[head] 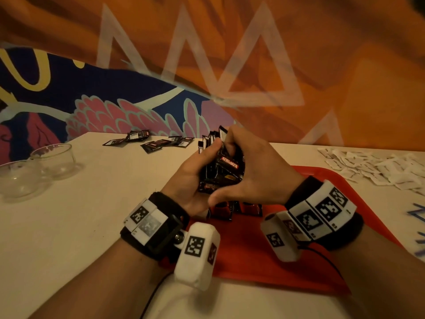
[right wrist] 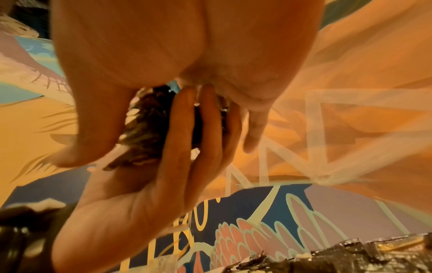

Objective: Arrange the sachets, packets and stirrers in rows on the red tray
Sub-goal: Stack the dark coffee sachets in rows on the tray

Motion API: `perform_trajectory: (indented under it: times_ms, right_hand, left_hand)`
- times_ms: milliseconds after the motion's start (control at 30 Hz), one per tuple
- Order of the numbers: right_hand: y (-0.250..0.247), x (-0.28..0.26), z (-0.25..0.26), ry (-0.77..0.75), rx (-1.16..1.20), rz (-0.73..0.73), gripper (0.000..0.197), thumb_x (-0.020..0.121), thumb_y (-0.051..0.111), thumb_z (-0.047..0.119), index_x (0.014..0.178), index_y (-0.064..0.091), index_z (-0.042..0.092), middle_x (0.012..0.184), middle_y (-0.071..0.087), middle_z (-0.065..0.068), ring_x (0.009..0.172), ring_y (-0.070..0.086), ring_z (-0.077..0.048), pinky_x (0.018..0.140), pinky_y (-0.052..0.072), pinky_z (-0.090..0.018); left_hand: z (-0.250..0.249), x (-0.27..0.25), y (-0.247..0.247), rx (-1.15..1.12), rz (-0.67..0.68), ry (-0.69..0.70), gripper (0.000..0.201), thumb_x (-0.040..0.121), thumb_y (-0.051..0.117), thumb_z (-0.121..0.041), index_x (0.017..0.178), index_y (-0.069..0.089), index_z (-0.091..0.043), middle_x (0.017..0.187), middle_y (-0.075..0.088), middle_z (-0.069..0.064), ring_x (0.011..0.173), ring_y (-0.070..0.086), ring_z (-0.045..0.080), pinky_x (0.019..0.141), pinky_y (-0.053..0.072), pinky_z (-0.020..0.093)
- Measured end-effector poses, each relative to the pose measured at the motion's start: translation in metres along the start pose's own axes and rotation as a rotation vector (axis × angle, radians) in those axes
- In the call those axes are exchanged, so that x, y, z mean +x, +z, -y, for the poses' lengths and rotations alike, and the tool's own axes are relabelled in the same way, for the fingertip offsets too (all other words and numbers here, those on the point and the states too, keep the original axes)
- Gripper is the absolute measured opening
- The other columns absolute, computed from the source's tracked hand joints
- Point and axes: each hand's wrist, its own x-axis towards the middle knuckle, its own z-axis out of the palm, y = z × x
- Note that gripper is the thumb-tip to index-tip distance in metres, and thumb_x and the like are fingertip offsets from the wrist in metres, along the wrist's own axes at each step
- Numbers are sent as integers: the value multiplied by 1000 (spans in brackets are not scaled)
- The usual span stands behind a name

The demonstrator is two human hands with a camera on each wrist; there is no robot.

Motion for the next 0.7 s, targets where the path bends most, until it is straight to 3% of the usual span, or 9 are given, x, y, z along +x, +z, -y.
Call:
perform_trajectory:
  times_ms: [200,300,333,433,533,633,700]
  right_hand:
    - [0,0,-2,13,1,4,72,50,95,47,84,37,21,83,50,9,73,47,-8,64,38,-17]
    - [-2,-1,1,36,48,54,70,51,87,56,87,41,18,109,59,-1,114,55,-20,86,49,-33]
    - [-3,-1,2,40,53,43,67,52,85,57,84,42,18,108,61,-2,118,54,-20,88,49,-34]
    - [-1,1,1,13,4,-36,58,54,87,54,71,44,20,79,58,2,79,56,-20,66,46,-34]
    - [1,2,-1,-9,-62,-1,62,50,91,54,78,46,20,80,51,11,74,49,-11,64,39,-22]
    - [1,0,0,52,-76,71,72,46,94,49,85,39,24,85,47,16,76,44,-3,64,34,-14]
    - [3,0,-1,48,-93,58,67,50,95,37,83,38,23,80,47,14,71,44,-3,61,34,-15]
  left_hand:
    - [-5,-2,3,-7,-10,-61,42,89,56,-46,100,74,-10,99,70,10,92,70,24,80,59,32]
    - [-6,-1,6,61,-58,-64,34,92,53,-38,105,65,-9,98,67,11,88,68,23,76,58,32]
    - [-7,0,6,80,-68,-61,35,92,53,-39,107,62,-9,98,65,11,88,68,23,75,58,32]
    - [-5,2,4,103,-99,-48,54,88,51,-53,119,54,-10,95,63,10,88,68,24,72,59,32]
    - [-1,5,3,101,-112,-62,66,84,52,-58,130,54,-11,103,66,12,95,69,26,75,60,35]
    - [1,6,2,73,-119,-94,61,82,49,-64,109,66,-12,98,71,9,91,71,23,73,59,34]
    - [2,6,1,40,-106,-120,63,85,43,-69,99,75,-16,100,71,7,96,69,21,87,55,34]
